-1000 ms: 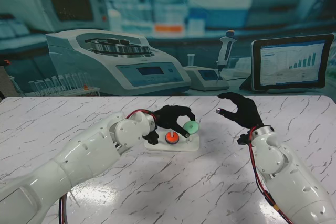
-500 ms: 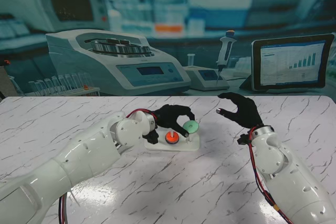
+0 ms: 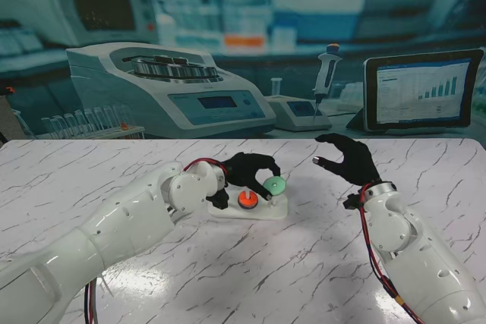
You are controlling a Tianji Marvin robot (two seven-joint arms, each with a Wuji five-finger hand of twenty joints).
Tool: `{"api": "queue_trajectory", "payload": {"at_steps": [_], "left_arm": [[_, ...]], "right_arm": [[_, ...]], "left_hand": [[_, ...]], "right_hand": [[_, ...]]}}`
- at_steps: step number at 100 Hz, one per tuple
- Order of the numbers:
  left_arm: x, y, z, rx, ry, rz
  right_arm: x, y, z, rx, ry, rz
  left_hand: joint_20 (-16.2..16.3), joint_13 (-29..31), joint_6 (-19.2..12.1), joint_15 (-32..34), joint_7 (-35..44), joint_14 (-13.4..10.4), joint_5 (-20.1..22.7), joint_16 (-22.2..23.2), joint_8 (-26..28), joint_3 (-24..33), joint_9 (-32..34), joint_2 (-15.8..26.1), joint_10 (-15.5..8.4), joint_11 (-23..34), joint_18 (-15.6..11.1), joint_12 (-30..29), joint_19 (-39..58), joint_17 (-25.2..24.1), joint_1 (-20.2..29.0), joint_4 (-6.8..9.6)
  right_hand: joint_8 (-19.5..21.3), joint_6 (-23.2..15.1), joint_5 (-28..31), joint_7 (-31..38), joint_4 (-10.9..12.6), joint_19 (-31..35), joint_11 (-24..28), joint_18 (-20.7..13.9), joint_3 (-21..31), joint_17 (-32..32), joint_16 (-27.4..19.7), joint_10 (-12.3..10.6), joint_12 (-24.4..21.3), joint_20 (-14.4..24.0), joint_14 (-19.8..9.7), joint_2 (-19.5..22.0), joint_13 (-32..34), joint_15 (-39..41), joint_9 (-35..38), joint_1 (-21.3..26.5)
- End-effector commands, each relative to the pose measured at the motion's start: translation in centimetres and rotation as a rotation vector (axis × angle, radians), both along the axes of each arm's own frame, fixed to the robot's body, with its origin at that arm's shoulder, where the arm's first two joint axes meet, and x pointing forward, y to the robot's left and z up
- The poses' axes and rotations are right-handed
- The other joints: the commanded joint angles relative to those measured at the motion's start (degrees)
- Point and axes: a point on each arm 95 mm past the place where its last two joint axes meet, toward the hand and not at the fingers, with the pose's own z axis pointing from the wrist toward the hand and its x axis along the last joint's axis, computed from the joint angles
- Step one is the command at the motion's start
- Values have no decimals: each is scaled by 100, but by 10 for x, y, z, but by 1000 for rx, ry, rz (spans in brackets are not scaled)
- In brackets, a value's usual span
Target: Move the three rings of the Hanoi Tower from the left rod to the right rod
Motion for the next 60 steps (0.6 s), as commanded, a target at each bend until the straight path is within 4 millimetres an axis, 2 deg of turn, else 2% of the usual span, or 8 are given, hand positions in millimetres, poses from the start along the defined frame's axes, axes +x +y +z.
{"api": "queue_trajectory", "payload": {"at_steps": [1, 20, 23, 33, 44, 46, 48, 60], "left_arm": [[-1, -5, 1, -4, 6, -33], [0, -5, -2, 16, 21, -40], [0, -5, -2, 17, 23, -41], [0, -4, -3, 15, 35, -46], [1, -3, -2, 21, 49, -63], [1, -3, -1, 22, 51, -66], [1, -3, -1, 23, 52, -67], [1, -4, -2, 20, 50, -69]], "right_arm": [[-2, 5, -3, 14, 3, 4], [-2, 5, -3, 16, 4, 3], [-2, 5, -3, 15, 5, 3], [-2, 5, -4, 16, 6, 3], [-2, 5, -4, 17, 8, 3], [-2, 5, -4, 17, 8, 3], [-2, 5, -4, 17, 8, 2], [-2, 5, -4, 17, 8, 2]], "left_hand": [[92, 63, -604, -25, 862, -51, 567, 48, 205, 314, 38, 278, -112, -13, 149, 34, 177, -24, 488, 131], [85, 38, -415, -31, 564, -47, 469, 48, 30, 346, 0, 422, -75, -20, 143, 32, 174, -35, 310, 237], [80, 34, -307, -30, 315, -39, 464, 48, -175, 357, -23, 531, -55, -27, 154, 29, 167, -46, 195, 287], [70, -27, -44, -57, -512, -10, 129, 35, -824, 455, -168, 294, 33, -72, 171, 4, 131, -80, 38, 346], [40, -138, 308, -103, -1502, 22, -232, -1, -1463, 903, -462, -53, 176, -143, 162, -52, 36, -114, -233, 366], [47, -154, 383, -108, -1582, 27, -334, -10, -1606, 1385, -530, -185, 211, -163, 161, -77, 24, -116, -462, 325], [48, -163, 441, -109, -1629, 29, -402, -11, -1652, 1511, -575, -214, 239, -175, 157, -84, 17, -125, -517, 315], [53, -169, 645, -86, -1933, 20, -696, 4, -1845, 1675, -715, -142, 321, -165, 139, -70, 24, -111, -323, 332]], "right_hand": [[-83, -79, 47, -18, 148, 52, 65, -467, -85, -45, 68, -73, 13, 46, -31, 137, -68, 98, 107, 98], [-86, -94, 40, -23, 149, 53, 54, -473, -84, -49, 52, -98, 8, 48, -55, 152, -95, 63, 99, 90], [-86, -102, 41, -23, 150, 53, 51, -477, -81, -50, 37, -104, 6, 49, -92, 154, -169, 18, 95, 93], [-86, -100, 46, -22, 149, 53, 46, -482, -85, -55, 26, -99, 6, 49, -91, 147, -157, -36, 98, 88], [-86, -97, 46, -22, 149, 52, 43, -487, -83, -59, 25, -100, 6, 50, -78, 137, -134, -75, 105, 93], [-85, -102, 52, -20, 149, 53, 42, -485, -83, -58, 27, -97, 6, 50, -78, 136, -129, -81, 105, 92], [-85, -99, 49, -21, 149, 53, 40, -485, -82, -58, 28, -91, 6, 51, -75, 135, -123, -84, 102, 93], [-81, -109, 65, -12, 149, 49, 42, -482, -78, -66, 37, -81, 10, 50, -67, 115, -111, -102, 109, 95]]}}
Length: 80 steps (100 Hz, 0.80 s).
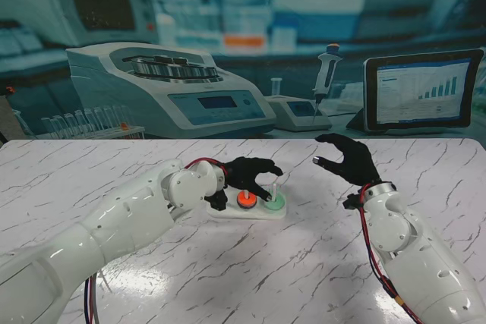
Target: Move the three rings of the Hanoi Tower from the left rod to the right rod
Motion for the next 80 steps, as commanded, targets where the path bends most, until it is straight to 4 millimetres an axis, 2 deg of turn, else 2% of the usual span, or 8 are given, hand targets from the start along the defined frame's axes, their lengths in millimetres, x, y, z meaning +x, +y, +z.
{"api": "queue_trajectory", "payload": {"at_steps": [1, 10, 18, 38, 40, 43, 80], "left_arm": [[0, -4, 3, -16, -5, -27], [0, -4, 2, -12, -6, -28], [-1, -4, 2, -9, -12, -23], [-1, -2, 5, -25, -23, -1], [-1, -2, 6, -27, -26, 1], [-1, -2, 7, -30, -30, 3], [-5, 11, 18, -41, -65, 36]], "right_arm": [[-2, 5, -4, 11, 6, 3], [-2, 5, -4, 12, 5, 3], [-2, 5, -4, 10, 5, 3], [-2, 5, -4, 11, 6, 1], [-2, 5, -4, 12, 6, 1], [-2, 5, -4, 14, 6, 1], [-2, 6, -5, 14, 7, 4]], "left_hand": [[52, -153, 163, -88, -168, 19, -224, 3, -118, 184, -227, -90, 96, -70, 138, -39, 23, -75, 166, 184], [51, -145, 155, -81, -192, 2, -211, 5, -162, 356, -231, 66, 92, -59, 121, -36, 24, -72, 449, 228], [57, -133, 128, -66, -186, -6, -183, 12, -189, 359, -224, 146, 86, -44, 101, -31, 44, -45, 467, 216], [44, -146, 47, -65, -128, -4, -100, 16, -217, 89, -215, 276, 70, -36, 104, -29, 40, -70, 381, 161], [36, -144, 47, -68, -94, -8, -102, 18, -235, -190, -211, 350, 70, -43, 104, -30, 48, -73, 521, 163], [34, -129, 40, -62, -82, -8, -94, 21, -240, -282, -203, 376, 74, -41, 105, -29, 52, -72, 559, 166], [24, -135, 41, -75, -9, 0, 41, 15, -198, -504, -139, 510, 58, -39, 115, -27, 39, -80, 497, 153]], "right_hand": [[-80, -109, 66, -12, 149, 49, 42, -482, -75, -66, 38, -87, 10, 50, -66, 113, -111, -104, 111, 96], [-77, -110, 75, -6, 148, 49, 46, -478, -70, -66, 48, -75, 14, 50, -60, 103, -105, -107, 115, 95], [-75, -106, 84, -2, 148, 50, 52, -473, -65, -64, 65, -67, 17, 51, -37, 97, -59, -76, 126, 100], [-73, -87, 88, 2, 147, 49, 61, -466, -62, -60, 92, -59, 21, 50, -15, 102, -35, 13, 127, 109], [-73, -94, 89, 3, 147, 46, 63, -466, -63, -65, 93, -65, 21, 49, -21, 107, -35, 20, 129, 107], [-73, -86, 89, 3, 147, 46, 64, -465, -65, -65, 94, -68, 21, 49, -20, 104, -42, 29, 127, 107], [-80, -92, 67, -7, 147, 46, 67, -475, -82, -58, 84, -83, 14, 47, -36, 147, -46, 89, 102, 100]]}}
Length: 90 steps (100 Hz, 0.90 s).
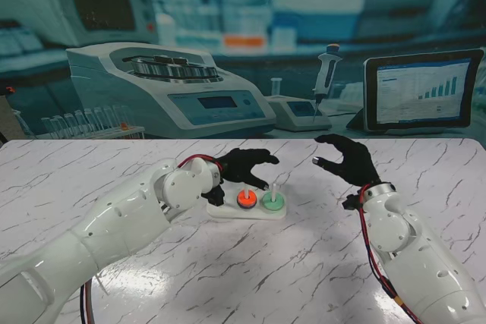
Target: Move the three rings of the Hanoi Tower from the left rod to the right rod
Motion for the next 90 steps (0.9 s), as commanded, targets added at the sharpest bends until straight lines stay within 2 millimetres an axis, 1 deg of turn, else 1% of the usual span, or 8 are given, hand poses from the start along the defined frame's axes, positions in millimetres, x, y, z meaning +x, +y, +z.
{"api": "queue_trajectory", "payload": {"at_steps": [1, 12, 15, 20, 48, 64, 84, 90], "left_arm": [[-3, 2, 1, -2, 6, -19], [-5, 10, 3, 15, 1, -9], [-6, 13, 4, 21, 1, -6], [-8, 17, 4, 28, 7, 0], [-14, 38, 1, 72, 1, 44], [-17, 43, -5, 81, -8, 62], [-22, 46, -13, 135, -24, 89], [-23, 46, -14, 154, -28, 92]], "right_arm": [[-2, 6, -3, 11, 4, 6], [-2, 6, -3, 9, 4, 6], [-2, 6, -3, 10, 4, 6], [-2, 6, -3, 9, 5, 6], [-2, 6, -3, 8, 6, 8], [-2, 7, -3, 8, 7, 11], [-2, 8, -4, 10, 12, 14], [-2, 8, -4, 10, 12, 15]], "left_hand": [[24, -137, -21, -77, 34, 0, 74, 14, -61, -182, -140, 159, 41, -40, 114, -27, 39, -79, 90, 91], [14, -138, 1, -80, 54, 16, 118, 13, -43, -304, -127, 197, 49, -43, 122, -28, 21, -86, 52, 77], [13, -140, 5, -82, 67, 18, 141, 12, -34, -327, -126, 206, 55, -45, 122, -28, 19, -85, 63, 77], [6, -138, 7, -85, 79, 26, 148, 10, -18, -373, -121, 217, 49, -49, 120, -30, 5, -96, 74, 75], [-14, -161, 25, -104, 116, 36, 166, 1, 55, -559, -119, 178, 58, -63, 143, -35, -41, -115, 49, 86], [-23, -189, 10, -115, 114, 39, 119, -4, 89, -645, -155, 123, 66, -74, 151, -36, -72, -140, -52, 93], [-87, -324, 10, -169, 107, 69, 19, -26, 151, -781, -253, 111, 144, -98, 189, -42, -223, -228, -265, 81], [-105, -370, 40, -187, 97, 81, -19, -33, 166, -823, -437, 119, 111, -171, 186, -70, -269, -255, -345, 76]], "right_hand": [[-80, -87, 56, -7, 147, 46, 65, -476, -83, -58, 84, -79, 13, 47, -33, 145, -48, 88, 101, 99], [-82, -96, 46, -11, 148, 47, 60, -478, -85, -58, 59, -92, 10, 47, -85, 146, -166, 39, 100, 95], [-81, -95, 50, -9, 149, 47, 59, -480, -83, -60, 72, -89, 9, 47, -38, 145, -60, 80, 100, 96], [-82, -101, 45, -12, 149, 47, 56, -482, -84, -62, 49, -89, 9, 47, -85, 146, -174, 14, 102, 92], [-78, -82, 56, -5, 149, 47, 43, -480, -74, -67, 39, -79, 11, 49, -68, 112, -111, -85, 111, 95], [-75, -72, 70, 1, 150, 46, 47, -473, -66, -69, 65, -63, 16, 50, -22, 104, -8, -50, 123, 100], [-74, -62, 81, 7, 149, 47, 57, -458, -64, -63, 86, -54, 20, 49, -6, 104, -38, 10, 131, 107], [-74, -65, 82, 8, 148, 47, 60, -454, -65, -60, 88, -58, 20, 49, -14, 109, -41, 26, 130, 108]]}}
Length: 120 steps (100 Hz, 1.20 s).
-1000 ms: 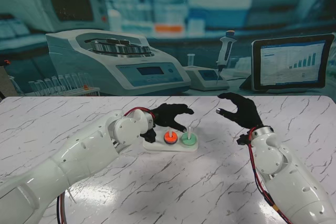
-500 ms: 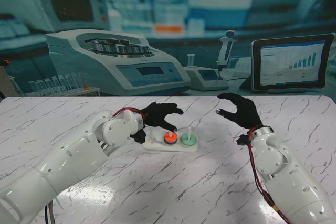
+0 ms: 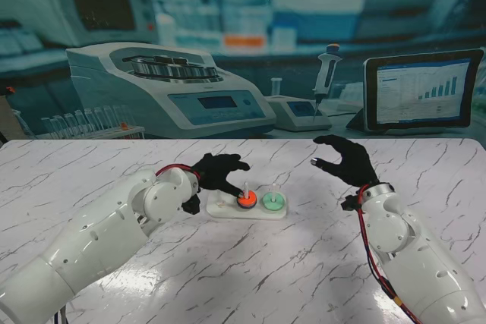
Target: Move the three rings of the Hanoi Tower from the left rod to the right rod
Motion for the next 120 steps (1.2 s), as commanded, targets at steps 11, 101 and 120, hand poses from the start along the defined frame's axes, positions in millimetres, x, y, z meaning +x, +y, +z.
{"api": "queue_trajectory", "payload": {"at_steps": [11, 101, 120], "left_arm": [[-6, -4, -5, 47, 6, -27], [-4, -29, -12, 243, -67, -109], [-4, -32, -13, 262, -47, -129]], "right_arm": [[-2, 5, -3, 10, 5, 5], [-2, 4, -2, 15, 4, -3], [-2, 4, -2, 15, 1, -5]], "left_hand": [[-102, -291, 125, -164, 1, 99, -216, -47, 109, -249, -374, 54, 112, -112, 182, -48, -292, -159, -322, 64], [-285, -860, -185, -343, 144, 79, -74, -133, 534, -257, -973, -21, 113, -329, 180, -289, -1050, -314, -699, 14], [-283, -936, -172, -368, 60, 70, -168, -148, 513, -233, -984, -114, 141, -358, 164, -432, -1180, -310, -599, 27]], "right_hand": [[-75, -64, 76, 6, 148, 46, 65, -455, -67, -59, 89, -61, 20, 48, -17, 123, -39, 49, 124, 110], [-76, -72, 69, 5, 149, 48, 49, -473, -67, -69, 48, -67, 16, 51, -48, 107, -98, -84, 119, 105], [-75, -61, 72, 7, 149, 48, 53, -460, -67, -63, 81, -62, 19, 50, -14, 118, -25, -11, 116, 118]]}}
